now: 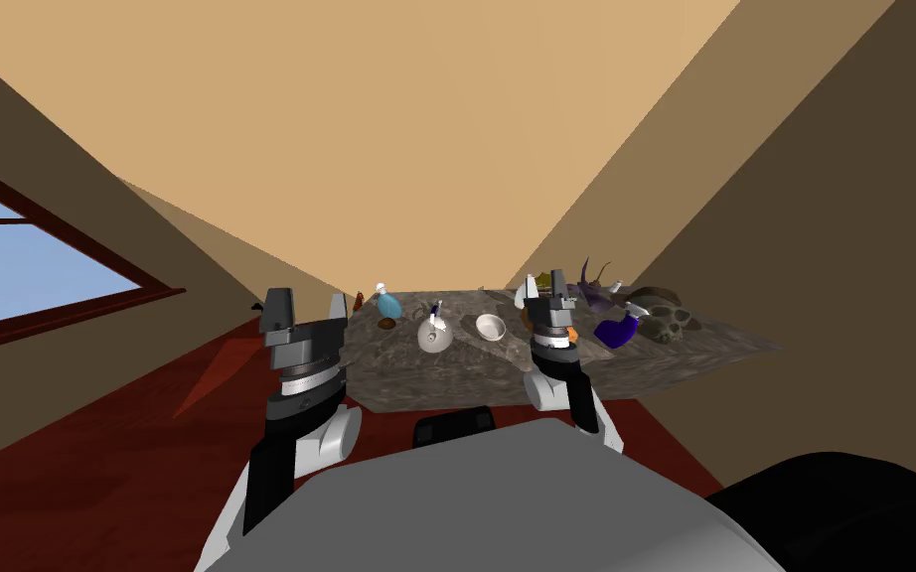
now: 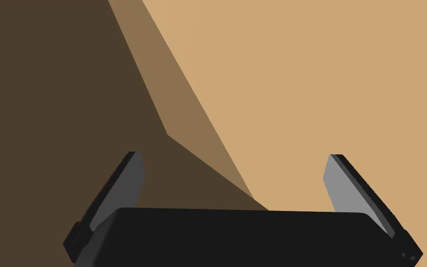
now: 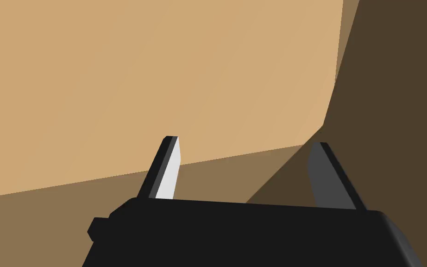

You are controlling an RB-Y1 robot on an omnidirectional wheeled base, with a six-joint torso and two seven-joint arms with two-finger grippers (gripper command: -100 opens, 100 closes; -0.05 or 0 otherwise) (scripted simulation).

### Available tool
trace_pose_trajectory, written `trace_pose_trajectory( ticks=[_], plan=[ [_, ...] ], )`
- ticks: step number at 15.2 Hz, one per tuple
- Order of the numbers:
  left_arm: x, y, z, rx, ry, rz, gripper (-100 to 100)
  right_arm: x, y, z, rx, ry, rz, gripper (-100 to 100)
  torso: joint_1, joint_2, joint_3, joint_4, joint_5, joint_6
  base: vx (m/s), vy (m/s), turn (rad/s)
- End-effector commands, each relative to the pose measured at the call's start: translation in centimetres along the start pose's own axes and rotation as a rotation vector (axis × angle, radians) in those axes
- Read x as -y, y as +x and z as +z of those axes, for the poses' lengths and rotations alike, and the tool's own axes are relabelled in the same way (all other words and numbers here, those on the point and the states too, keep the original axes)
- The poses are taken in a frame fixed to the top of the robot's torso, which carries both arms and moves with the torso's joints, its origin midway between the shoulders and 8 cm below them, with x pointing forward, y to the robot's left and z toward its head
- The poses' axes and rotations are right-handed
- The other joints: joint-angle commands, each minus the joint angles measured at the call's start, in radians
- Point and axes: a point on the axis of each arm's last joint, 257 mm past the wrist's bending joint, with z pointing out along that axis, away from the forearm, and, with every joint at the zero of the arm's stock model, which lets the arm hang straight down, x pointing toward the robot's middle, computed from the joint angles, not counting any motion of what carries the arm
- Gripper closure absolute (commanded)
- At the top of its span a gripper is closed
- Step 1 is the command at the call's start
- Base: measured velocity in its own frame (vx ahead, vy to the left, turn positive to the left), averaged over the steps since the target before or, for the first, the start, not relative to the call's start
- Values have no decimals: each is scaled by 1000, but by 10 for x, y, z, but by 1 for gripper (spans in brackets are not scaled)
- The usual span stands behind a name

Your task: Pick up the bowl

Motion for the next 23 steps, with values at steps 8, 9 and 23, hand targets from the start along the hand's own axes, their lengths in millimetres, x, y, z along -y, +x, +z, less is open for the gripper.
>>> trace_pose_trajectory(
  ticks=[8,9,23],
  plan=[
    [0,0,0,0,0,0,0,48,21,-25,-164,132,-50,-100,1,4,2,1,0,0,-50,12,17],
    [0,0,0,0,0,0,0,63,25,-34,-202,172,-64,-100,1,3,2,1,0,0,-27,22,42],
    [0,0,0,0,0,0,0,147,32,-115,-491,423,-185,-100,3,1,1,0,1,0,-17,37,53]
  ],
)
